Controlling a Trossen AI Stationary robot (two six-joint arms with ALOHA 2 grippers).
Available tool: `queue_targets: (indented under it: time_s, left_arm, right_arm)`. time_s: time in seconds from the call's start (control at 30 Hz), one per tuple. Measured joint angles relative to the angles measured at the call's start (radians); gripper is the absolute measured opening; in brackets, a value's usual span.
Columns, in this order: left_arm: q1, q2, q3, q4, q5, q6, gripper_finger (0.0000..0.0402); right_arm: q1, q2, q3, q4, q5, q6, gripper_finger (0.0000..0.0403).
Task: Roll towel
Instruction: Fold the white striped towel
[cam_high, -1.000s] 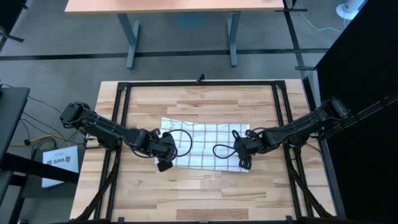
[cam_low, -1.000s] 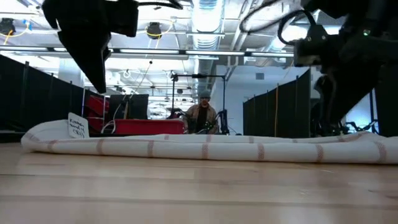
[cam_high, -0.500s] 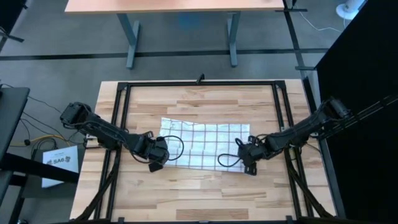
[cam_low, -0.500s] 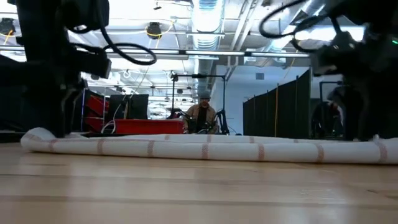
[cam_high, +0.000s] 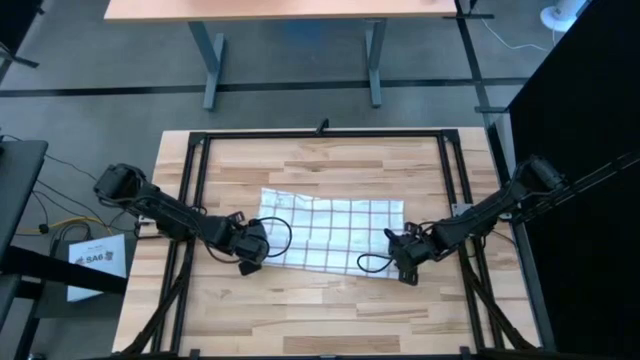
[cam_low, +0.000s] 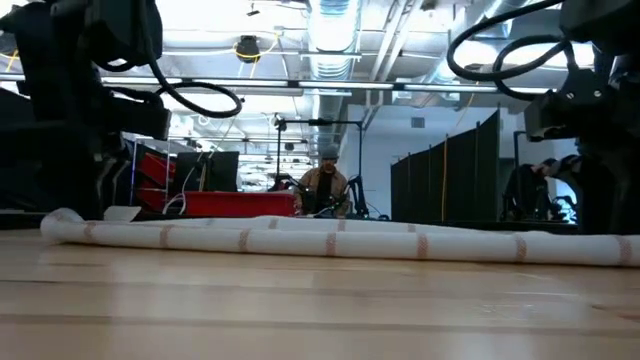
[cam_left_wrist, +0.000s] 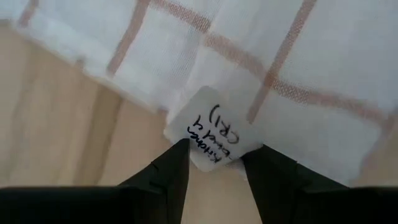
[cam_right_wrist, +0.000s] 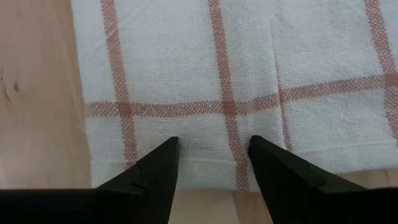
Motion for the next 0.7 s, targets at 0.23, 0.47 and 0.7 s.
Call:
queue_targets:
  time_s: [0.23, 0.47, 0.7]
  left_arm:
    - [-0.002, -0.05, 0.133, -0.068, -0.018, 0.101, 0.0137]
    - [-0.01, -0.049, 0.229, -0.059, 0.039, 0.188, 0.0137]
    - [-0.127, 0.141, 0.359, -0.18, 0.056, 0.266, 0.0137]
  right_arm:
    - [0.011, -0.012, 0.088, -0.035, -0.009, -0.045, 0.0187]
    - [0.051, -0.012, 0.133, -0.031, -0.009, -0.048, 0.0187]
    - [0.108, -0.011, 0.191, -0.086, -0.027, -0.051, 0.0187]
